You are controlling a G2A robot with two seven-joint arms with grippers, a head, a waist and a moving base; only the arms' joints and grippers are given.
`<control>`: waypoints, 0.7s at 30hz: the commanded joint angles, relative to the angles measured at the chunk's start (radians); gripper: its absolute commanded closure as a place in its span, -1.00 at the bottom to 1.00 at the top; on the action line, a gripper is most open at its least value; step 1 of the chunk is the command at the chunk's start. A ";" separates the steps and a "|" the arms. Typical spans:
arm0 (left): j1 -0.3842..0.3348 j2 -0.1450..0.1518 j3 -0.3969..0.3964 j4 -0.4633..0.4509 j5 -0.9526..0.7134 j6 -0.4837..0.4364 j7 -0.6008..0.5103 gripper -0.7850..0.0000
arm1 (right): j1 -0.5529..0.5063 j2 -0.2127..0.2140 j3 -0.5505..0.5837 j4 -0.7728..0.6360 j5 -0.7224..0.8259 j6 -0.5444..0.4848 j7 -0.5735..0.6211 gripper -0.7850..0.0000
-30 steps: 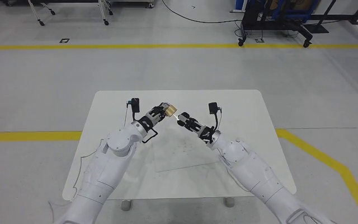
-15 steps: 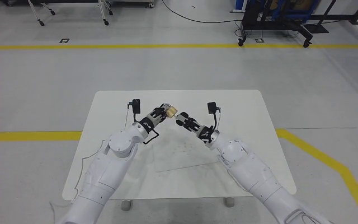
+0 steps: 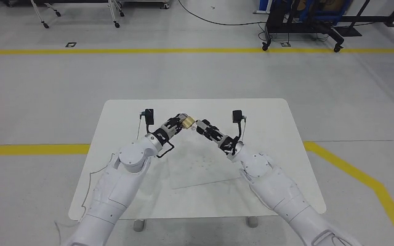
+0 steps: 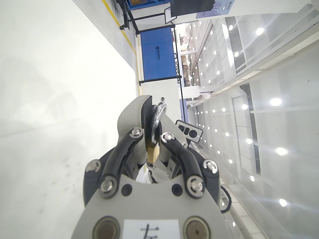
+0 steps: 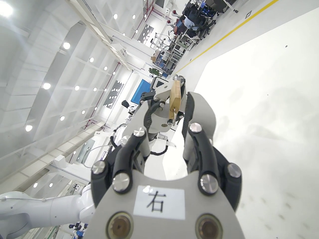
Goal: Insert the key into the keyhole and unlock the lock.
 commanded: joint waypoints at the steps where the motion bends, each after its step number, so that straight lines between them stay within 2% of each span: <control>1: -0.002 0.000 -0.005 0.002 -0.011 0.010 -0.004 1.00 | -0.009 0.002 0.015 -0.004 0.005 -0.013 0.003 -1.00; 4: -0.007 0.000 -0.018 0.009 -0.030 0.023 -0.013 1.00 | -0.025 0.009 0.047 -0.011 0.005 -0.034 0.004 -1.00; 6: -0.012 0.000 -0.025 0.019 -0.048 0.051 -0.023 1.00 | -0.038 0.015 0.066 -0.023 -0.017 -0.053 0.020 -0.78; 7: -0.018 0.000 -0.030 0.024 -0.055 0.064 -0.021 1.00 | -0.043 0.019 0.071 -0.030 -0.037 -0.060 0.040 -0.76; 9: -0.023 -0.001 -0.033 0.025 -0.056 0.065 -0.016 1.00 | -0.056 0.025 0.084 -0.042 -0.060 -0.055 0.065 -0.48; 10: -0.024 -0.001 -0.034 0.024 -0.060 0.060 -0.014 1.00 | -0.062 0.027 0.088 -0.049 -0.070 -0.054 0.075 -0.12; 11: -0.024 -0.002 -0.033 0.020 -0.055 0.052 -0.013 1.00 | -0.068 0.028 0.089 -0.055 -0.078 -0.051 0.087 0.00; 14: -0.019 -0.004 -0.027 0.011 -0.038 0.015 0.002 1.00 | -0.079 0.027 0.083 -0.069 -0.086 -0.042 0.102 -0.04; 15: -0.017 -0.005 -0.026 0.007 -0.041 0.000 0.004 1.00 | -0.081 0.026 0.080 -0.073 -0.085 -0.042 0.105 -0.19; 17: -0.014 -0.007 -0.024 0.009 -0.043 -0.020 0.004 1.00 | -0.084 0.024 0.076 -0.078 -0.073 -0.049 0.115 -0.32; 18: -0.013 -0.007 -0.022 0.009 -0.042 -0.026 0.005 1.00 | -0.083 0.024 0.078 -0.080 -0.073 -0.050 0.116 -0.42; 19: -0.012 -0.008 -0.020 0.008 -0.042 -0.029 0.004 1.00 | -0.083 0.024 0.078 -0.080 -0.073 -0.050 0.116 -0.84; 20: -0.012 -0.009 -0.019 0.007 -0.040 -0.033 0.002 1.00 | -0.083 0.024 0.078 -0.080 -0.073 -0.050 0.116 -1.00; 21: -0.015 -0.008 -0.015 0.007 -0.023 -0.031 -0.008 1.00 | -0.083 0.024 0.078 -0.080 -0.073 -0.050 0.116 -1.00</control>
